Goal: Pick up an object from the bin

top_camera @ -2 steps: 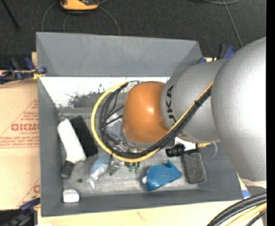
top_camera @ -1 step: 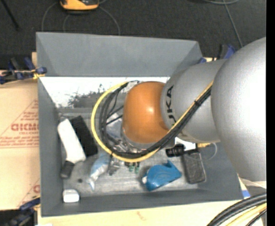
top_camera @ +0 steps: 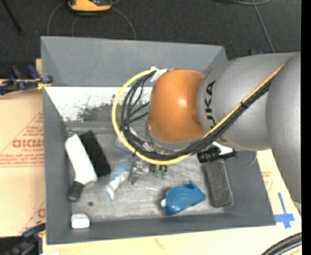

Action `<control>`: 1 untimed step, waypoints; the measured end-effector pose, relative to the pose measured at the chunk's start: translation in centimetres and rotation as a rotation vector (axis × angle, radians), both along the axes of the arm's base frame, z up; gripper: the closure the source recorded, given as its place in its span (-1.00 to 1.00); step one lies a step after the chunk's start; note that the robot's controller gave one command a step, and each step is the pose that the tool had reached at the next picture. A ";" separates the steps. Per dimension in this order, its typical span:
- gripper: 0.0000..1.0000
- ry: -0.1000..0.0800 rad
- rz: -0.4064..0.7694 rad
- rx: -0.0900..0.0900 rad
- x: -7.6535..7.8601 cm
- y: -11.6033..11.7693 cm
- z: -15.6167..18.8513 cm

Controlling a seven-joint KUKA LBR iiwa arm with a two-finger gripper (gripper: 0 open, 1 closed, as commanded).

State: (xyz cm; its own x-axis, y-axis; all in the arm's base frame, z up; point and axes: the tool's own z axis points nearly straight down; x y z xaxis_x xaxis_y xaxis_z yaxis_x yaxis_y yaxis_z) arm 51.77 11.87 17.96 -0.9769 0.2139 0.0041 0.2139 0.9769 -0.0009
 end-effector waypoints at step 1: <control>1.00 -0.013 -0.001 0.001 0.6 1.0 2.8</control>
Offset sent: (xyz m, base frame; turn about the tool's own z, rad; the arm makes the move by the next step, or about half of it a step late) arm 0.0238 0.0220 0.0800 0.0221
